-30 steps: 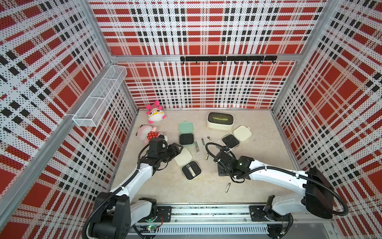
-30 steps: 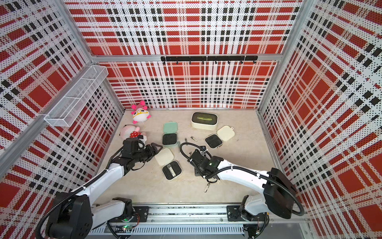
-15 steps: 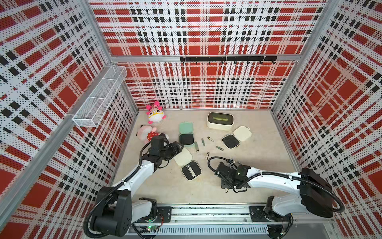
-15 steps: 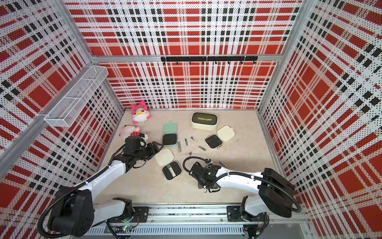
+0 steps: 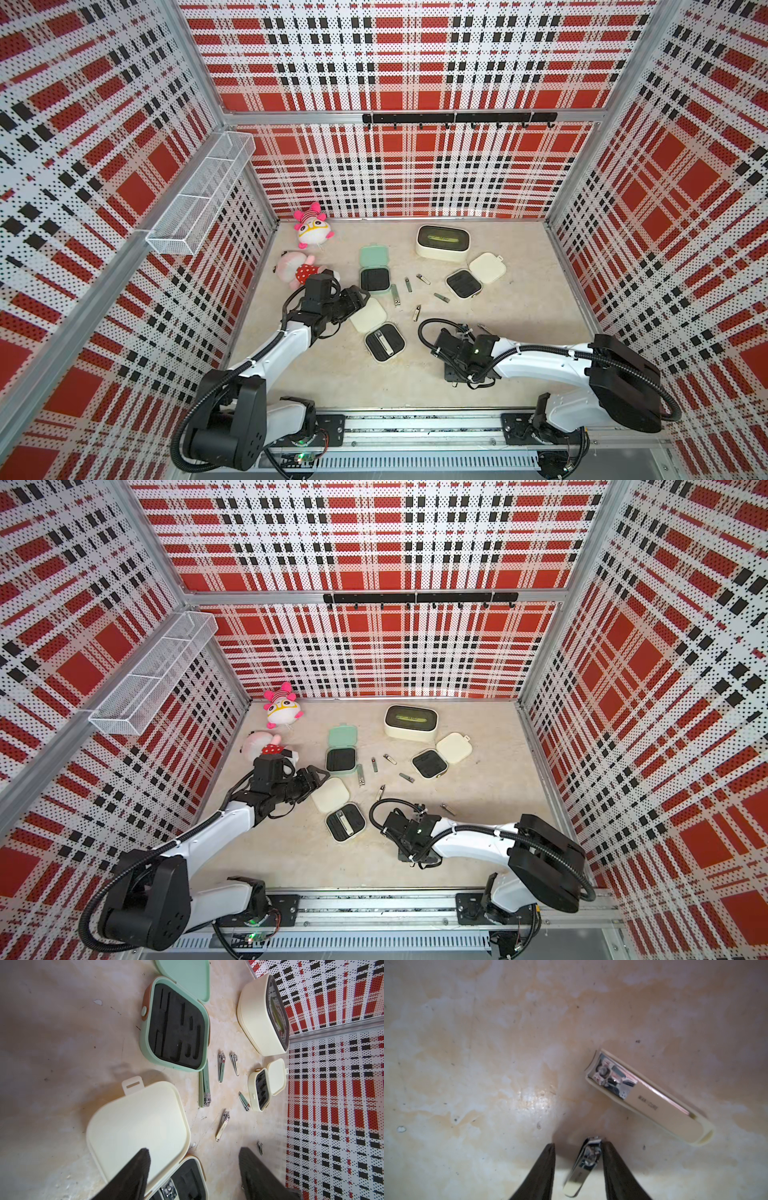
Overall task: Organize nail clipper sets
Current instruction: Pick up the nail clipper from the center of the board.
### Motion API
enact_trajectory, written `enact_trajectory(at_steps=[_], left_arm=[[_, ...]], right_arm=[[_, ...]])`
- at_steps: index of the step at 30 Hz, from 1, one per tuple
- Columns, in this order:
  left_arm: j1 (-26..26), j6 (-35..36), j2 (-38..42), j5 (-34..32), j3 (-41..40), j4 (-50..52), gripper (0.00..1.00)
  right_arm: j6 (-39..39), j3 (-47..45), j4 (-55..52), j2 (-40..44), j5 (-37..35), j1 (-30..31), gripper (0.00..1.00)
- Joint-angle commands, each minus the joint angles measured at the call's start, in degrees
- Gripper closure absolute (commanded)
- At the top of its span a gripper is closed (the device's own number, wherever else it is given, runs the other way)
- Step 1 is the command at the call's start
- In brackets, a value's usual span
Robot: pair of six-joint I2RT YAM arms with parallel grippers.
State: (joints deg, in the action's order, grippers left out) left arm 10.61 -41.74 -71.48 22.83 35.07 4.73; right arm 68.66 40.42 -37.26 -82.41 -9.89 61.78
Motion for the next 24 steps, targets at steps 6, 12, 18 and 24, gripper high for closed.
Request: enact_trajectory(at_steps=[6, 12, 18, 24], left_arm=[[0.56, 0.43, -0.37, -0.39, -0.70, -1.49, 0.28], [0.55, 0.27, -0.35, -0.41, -1.64, -2.13, 0.28], [0.55, 0.08, -0.91, -0.22, -2.55, -3.30, 0.28], [0.59, -0.01, -2.84, 0.37, -2.33, -4.41, 0.28]], right_arm=[[0.75, -0.80, 2.10, -2.34, 0.75, 0.53, 0.68], [-1.24, 1.59, 2.25, -4.98, 0.23, 0.48, 0.77], [-4.51, 5.55, 2.09, -6.83, -0.60, 0.49, 0.84], [-10.53, 11.39, 2.24, -9.09, -1.54, 0.46, 0.90]])
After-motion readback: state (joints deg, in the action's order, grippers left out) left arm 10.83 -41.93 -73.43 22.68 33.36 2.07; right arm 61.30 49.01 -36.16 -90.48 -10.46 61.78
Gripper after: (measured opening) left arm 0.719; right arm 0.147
